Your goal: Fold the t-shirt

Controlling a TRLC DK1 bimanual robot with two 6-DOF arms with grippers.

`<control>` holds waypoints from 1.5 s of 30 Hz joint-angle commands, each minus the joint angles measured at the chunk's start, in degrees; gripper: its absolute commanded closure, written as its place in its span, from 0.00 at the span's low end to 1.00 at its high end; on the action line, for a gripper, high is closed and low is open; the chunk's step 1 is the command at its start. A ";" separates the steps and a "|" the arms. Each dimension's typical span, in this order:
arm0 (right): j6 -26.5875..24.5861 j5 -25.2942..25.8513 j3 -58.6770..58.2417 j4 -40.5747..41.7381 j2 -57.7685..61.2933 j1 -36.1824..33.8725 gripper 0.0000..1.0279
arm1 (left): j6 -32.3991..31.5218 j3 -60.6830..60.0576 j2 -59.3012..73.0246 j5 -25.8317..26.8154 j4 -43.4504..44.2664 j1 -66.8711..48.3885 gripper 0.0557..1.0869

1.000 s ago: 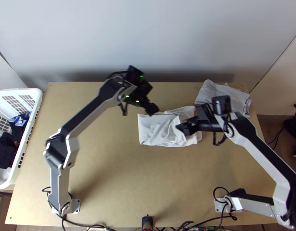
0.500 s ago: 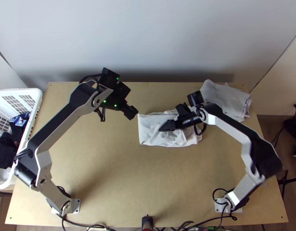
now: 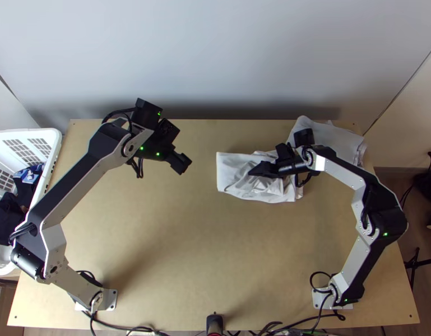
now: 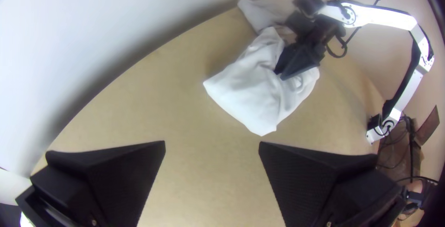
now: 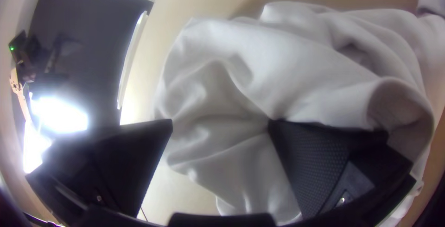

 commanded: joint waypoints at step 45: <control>4.21 -5.60 -2.03 -9.31 -11.12 -22.22 0.05 | 2.82 -2.78 -1.76 0.03 1.73 -1.03 0.05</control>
